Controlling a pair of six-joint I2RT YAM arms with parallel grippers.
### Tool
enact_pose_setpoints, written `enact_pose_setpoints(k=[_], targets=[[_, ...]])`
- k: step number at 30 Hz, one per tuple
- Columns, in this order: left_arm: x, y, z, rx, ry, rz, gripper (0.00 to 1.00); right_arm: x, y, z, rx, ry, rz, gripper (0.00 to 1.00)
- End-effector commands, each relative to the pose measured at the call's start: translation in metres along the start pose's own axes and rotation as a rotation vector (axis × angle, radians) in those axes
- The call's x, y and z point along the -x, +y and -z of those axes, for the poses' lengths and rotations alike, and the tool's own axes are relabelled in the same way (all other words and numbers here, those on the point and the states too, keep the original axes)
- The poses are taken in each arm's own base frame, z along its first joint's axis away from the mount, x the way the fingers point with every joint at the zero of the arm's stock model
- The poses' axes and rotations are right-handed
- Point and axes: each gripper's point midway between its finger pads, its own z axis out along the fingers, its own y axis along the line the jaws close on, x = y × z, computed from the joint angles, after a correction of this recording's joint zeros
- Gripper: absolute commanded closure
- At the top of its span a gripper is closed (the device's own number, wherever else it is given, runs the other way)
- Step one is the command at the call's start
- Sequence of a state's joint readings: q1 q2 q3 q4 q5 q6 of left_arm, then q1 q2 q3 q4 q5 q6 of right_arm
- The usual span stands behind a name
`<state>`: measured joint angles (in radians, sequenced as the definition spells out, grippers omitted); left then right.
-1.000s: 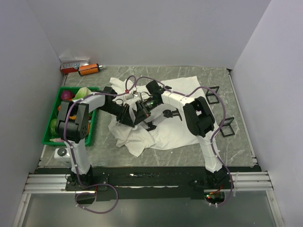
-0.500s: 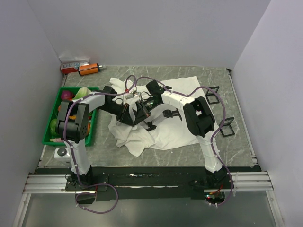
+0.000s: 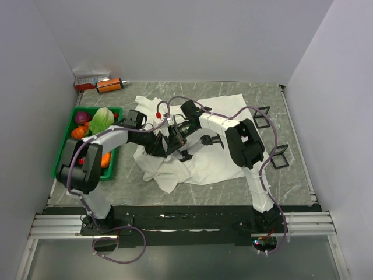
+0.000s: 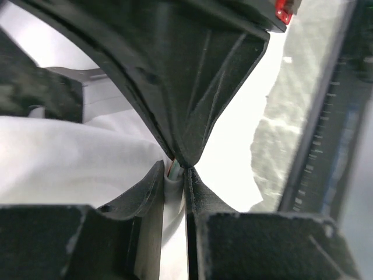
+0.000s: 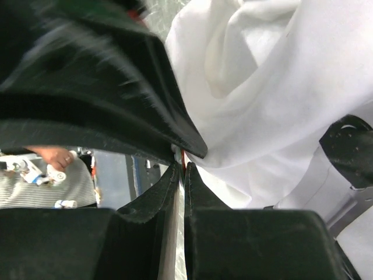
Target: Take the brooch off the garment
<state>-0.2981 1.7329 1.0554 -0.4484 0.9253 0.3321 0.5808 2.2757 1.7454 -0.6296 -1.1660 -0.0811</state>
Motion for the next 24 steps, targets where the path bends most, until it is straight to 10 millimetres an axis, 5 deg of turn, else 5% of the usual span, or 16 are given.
enact_pose_setpoints(k=[1, 3, 7, 10, 16, 24], targets=[[0.032, 0.000, -0.005, 0.150, -0.085, -0.157, 0.99, 0.020, 0.024, -0.002, 0.070, -0.043, 0.067, 1.00], [0.032, -0.002, -0.005, 0.144, -0.082, -0.148, 0.97, 0.020, 0.025, -0.002, 0.074, -0.042, 0.066, 1.00], [0.042, -0.022, 0.002, 0.040, -0.088, -0.151, 0.68, 0.018, 0.025, -0.001, 0.070, -0.037, 0.072, 1.00], [0.046, -0.032, 0.012, -0.005, -0.078, -0.131, 0.59, 0.015, 0.024, 0.000, 0.062, -0.028, 0.087, 1.00], [0.041, -0.028, 0.029, -0.064, -0.070, -0.091, 0.51, 0.013, 0.024, 0.004, 0.052, -0.025, 0.102, 1.00], [0.018, -0.024, 0.023, -0.104, -0.001, -0.096, 0.52, 0.011, 0.024, 0.005, 0.050, -0.024, 0.105, 1.00]])
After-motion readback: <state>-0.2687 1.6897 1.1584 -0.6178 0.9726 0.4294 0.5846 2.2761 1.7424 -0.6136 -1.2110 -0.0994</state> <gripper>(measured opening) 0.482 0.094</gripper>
